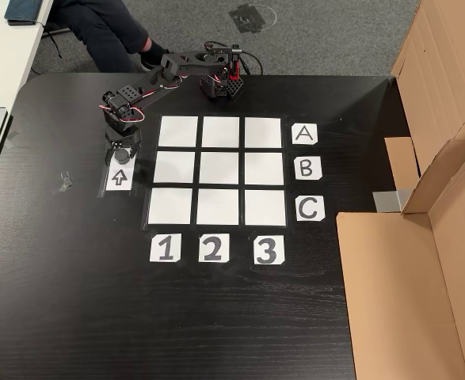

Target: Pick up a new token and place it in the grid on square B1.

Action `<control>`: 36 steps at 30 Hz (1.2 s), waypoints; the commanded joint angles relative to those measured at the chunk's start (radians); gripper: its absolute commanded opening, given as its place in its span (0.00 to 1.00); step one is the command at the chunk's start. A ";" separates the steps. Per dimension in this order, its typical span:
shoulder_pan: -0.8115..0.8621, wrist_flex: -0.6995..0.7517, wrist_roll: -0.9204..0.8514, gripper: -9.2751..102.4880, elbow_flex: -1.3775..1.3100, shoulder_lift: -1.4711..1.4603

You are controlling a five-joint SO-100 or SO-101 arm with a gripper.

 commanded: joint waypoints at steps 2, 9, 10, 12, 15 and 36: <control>-0.008 -0.008 0.021 0.35 -0.040 0.011; 0.003 -0.002 0.049 0.35 -0.040 0.017; 0.005 0.000 0.055 0.35 -0.040 0.018; 0.009 0.002 0.067 0.35 -0.040 0.018; 0.017 0.003 0.087 0.35 -0.040 0.021; 0.055 0.012 0.173 0.31 -0.031 0.025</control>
